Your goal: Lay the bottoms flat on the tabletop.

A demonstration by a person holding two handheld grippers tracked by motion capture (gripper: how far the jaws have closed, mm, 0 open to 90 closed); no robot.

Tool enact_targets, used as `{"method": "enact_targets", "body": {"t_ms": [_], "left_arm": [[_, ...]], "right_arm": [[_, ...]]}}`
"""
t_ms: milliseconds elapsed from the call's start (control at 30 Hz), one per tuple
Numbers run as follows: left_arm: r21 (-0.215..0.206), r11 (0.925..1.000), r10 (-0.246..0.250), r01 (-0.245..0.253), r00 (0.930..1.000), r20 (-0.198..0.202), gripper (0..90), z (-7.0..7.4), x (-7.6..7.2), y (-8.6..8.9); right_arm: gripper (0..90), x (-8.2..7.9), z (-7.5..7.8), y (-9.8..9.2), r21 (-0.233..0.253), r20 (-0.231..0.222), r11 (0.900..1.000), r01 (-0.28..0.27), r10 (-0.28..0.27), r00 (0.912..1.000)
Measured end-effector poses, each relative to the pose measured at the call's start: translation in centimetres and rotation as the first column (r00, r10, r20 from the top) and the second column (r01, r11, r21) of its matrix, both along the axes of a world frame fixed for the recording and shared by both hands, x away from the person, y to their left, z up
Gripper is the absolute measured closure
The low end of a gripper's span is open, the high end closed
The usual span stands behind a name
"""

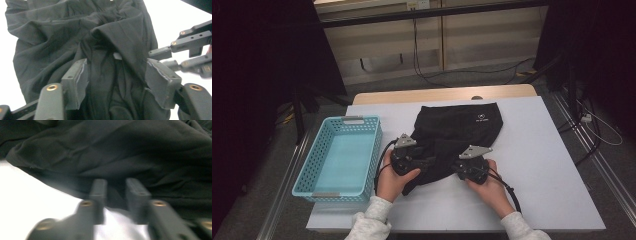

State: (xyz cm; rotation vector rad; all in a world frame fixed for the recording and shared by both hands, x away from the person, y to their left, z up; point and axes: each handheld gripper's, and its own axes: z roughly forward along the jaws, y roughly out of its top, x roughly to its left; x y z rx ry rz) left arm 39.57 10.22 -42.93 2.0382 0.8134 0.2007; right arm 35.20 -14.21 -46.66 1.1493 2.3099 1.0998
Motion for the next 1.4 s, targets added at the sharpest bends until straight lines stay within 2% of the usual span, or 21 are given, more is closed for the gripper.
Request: {"method": "enact_targets", "body": {"t_ms": [67,233,367,500,567,767,833,967,1067,1200,1400], "left_arm": [[0.005,1.0000,0.000,0.000,1.0000,0.000,32.4,-0.1,-0.2,0.3],[-0.001,0.9999,0.013,-0.013,0.9998,-0.016,29.9,0.1,-0.6,0.8],[0.002,0.9998,-0.018,0.018,0.9996,-0.021,28.3,0.3,-0.9,0.4],[0.005,0.9990,-0.044,0.045,0.9986,-0.030,27.1,0.3,-1.3,-0.3],[0.008,0.9982,-0.058,0.059,0.9978,-0.031,26.9,0.4,-1.6,-0.6],[0.009,0.9958,-0.091,0.091,0.9955,-0.028,26.9,0.6,-2.0,-1.7],[0.007,0.9935,-0.113,0.113,0.9930,-0.034,28.2,0.4,-2.1,-2.1],[0.029,0.9897,-0.139,0.140,0.9892,-0.046,29.9,-0.2,-2.2,-2.8],[0.055,0.9869,-0.150,0.152,0.9878,-0.043,35.3,-0.6,-2.3,-2.9],[0.076,0.9819,-0.169,0.174,0.9835,-0.065,42.2,-1.2,-2.4,-3.1],[0.144,0.9710,-0.181,0.191,0.9803,-0.078,47.7,-2.3,-2.6,-3.6]], "right_arm": [[89.3,0.2,0.0,-0.1,0.013,-0.012,1.000,-0.009,0.009,0.9999],[90.0,0.0,0.2,-0.8,0.023,-0.024,1.000,-0.009,0.009,0.9997],[90.0,-0.9,1.2,-2.4,0.044,-0.016,0.999,-0.006,0.007,0.9999],[90.0,-2.1,2.3,-5.1,0.080,0.000,0.996,0.031,-0.031,0.9995],[90.0,-2.6,2.8,-6.6,0.111,0.002,0.992,0.066,-0.067,0.9978],[90.0,-3.5,3.2,-9.6,0.136,0.006,0.981,0.141,-0.143,0.9897],[90.0,-3.6,3.1,-10.0,0.136,0.010,0.980,0.147,-0.149,0.9887],[90.0,-3.5,2.7,-9.8,0.123,0.004,0.982,0.144,-0.145,0.9894],[90.0,-3.5,2.6,-9.9,0.123,0.005,0.981,0.152,-0.154,0.9881],[89.9,-3.4,2.5,-9.9,0.124,0.001,0.980,0.153,-0.155,0.9879],[89.9,-3.3,2.3,-9.6,0.113,-0.001,0.982,0.150,-0.151,0.9886]]}}
